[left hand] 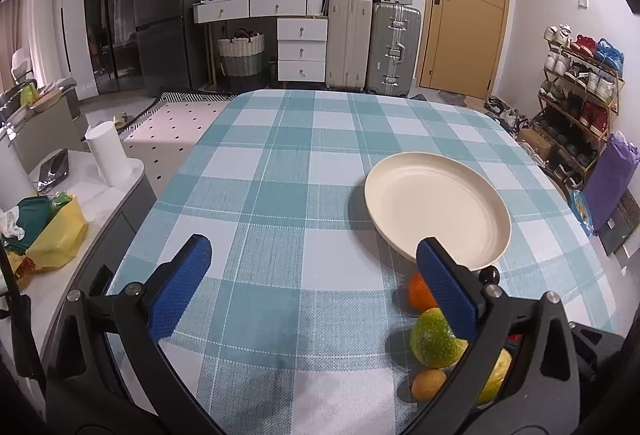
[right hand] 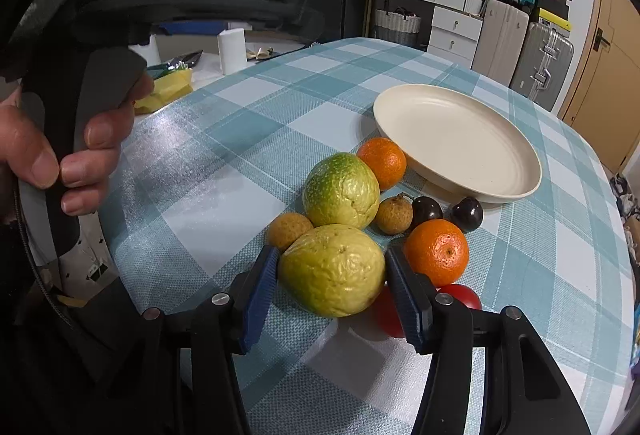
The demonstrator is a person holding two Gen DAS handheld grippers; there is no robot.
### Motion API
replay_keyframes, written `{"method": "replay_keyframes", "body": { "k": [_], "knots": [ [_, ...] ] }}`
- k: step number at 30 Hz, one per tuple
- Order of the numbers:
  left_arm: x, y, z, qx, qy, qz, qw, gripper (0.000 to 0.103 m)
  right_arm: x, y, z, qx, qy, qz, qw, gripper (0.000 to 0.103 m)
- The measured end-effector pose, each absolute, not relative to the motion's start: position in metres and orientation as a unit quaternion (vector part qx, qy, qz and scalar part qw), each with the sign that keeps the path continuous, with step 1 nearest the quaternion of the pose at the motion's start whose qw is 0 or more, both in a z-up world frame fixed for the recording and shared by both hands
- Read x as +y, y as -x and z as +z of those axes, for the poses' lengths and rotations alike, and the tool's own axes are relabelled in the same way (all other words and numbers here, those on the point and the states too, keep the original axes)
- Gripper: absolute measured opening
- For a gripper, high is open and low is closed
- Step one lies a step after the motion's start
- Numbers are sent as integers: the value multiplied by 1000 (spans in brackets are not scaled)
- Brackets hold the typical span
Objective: Organize fruits
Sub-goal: 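Lower the right tool onto the large yellow pomelo and close on it, then lift the yellow pomelo with the right tool while the left tool grasps the green-yellow citrus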
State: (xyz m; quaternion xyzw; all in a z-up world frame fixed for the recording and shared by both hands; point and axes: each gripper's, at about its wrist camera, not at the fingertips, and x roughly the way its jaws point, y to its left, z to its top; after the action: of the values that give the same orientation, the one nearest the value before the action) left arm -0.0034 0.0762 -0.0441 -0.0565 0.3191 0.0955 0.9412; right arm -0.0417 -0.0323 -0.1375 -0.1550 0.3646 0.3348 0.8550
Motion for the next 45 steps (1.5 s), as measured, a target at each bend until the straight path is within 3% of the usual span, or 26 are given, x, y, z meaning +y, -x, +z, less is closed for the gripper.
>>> {"method": "replay_keyframes", "body": {
  "k": [12,33,45],
  "knots": [
    [75,-3,-52,333,60,91,937,102,-59,35,-114,345,67,348,869,56],
    [72,-24,-103,423,110,-8,899,102,-104,15,-91,303,0,314,900,56],
    [53,-29,-111,436,128,-71,888,100,-118,4,-91,304,-14,301,904,56]
  ]
}}
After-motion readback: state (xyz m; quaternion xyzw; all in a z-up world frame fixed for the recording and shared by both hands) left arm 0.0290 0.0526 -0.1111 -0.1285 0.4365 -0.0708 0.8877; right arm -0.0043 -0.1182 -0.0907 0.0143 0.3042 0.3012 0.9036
